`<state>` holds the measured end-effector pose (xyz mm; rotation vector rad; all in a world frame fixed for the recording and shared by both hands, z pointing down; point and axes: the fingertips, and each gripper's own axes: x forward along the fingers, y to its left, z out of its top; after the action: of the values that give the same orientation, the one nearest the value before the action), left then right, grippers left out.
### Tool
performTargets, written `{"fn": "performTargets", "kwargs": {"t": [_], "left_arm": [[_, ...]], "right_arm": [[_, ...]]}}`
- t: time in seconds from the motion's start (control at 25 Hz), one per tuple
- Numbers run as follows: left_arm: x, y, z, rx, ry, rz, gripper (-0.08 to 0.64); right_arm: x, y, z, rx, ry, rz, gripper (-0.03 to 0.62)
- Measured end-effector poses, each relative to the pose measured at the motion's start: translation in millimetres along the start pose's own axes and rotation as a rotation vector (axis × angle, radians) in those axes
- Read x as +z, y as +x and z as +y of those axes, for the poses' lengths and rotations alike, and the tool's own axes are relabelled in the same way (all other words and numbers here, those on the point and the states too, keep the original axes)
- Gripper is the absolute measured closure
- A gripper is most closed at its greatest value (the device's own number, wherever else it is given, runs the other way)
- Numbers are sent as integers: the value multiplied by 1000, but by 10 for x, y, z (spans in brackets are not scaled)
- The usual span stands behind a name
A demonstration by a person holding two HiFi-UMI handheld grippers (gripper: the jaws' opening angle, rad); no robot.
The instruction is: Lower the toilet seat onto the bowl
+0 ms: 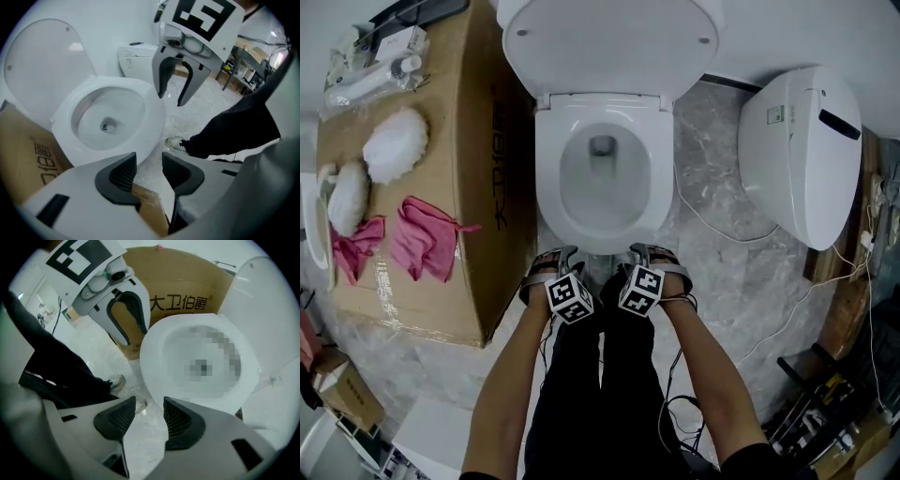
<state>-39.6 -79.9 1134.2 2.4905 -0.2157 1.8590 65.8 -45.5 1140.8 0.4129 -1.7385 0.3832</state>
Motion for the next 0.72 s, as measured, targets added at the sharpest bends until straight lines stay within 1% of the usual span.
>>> {"fn": "performTargets", "kwargs": {"t": [0.08, 0.12, 0.2, 0.28, 0.36, 0.44, 0.52, 0.6, 0.72], "left_arm": [[134, -233, -9, 18, -64, -37, 388], [226, -399, 14, 42, -86, -70, 411], [432, -806, 133, 102, -153, -161, 521], [594, -1299, 243, 148, -260, -252, 541], [727, -1911, 350, 207, -372, -352, 549], [884, -2619, 595, 281, -487, -478, 551], [1060, -3360, 869, 348, -579, -601, 551], [1203, -4080, 1053, 409, -618, -685, 551], [1375, -5034, 1260, 492, -622, -769, 551]], "right_arm": [[56, -282, 15, 19, 113, -37, 394], [97, -463, 5, 11, 164, -61, 395], [204, -892, -58, -36, 251, -115, 417], [330, -1419, -104, -88, 343, -182, 456], [465, -2022, -125, -123, 444, -262, 496], [637, -2646, -231, -149, 543, -359, 526], [805, -3278, -367, -194, 625, -468, 539], [965, -3931, -454, -256, 684, -586, 546], [1212, -4898, -579, -366, 726, -760, 555]]}}
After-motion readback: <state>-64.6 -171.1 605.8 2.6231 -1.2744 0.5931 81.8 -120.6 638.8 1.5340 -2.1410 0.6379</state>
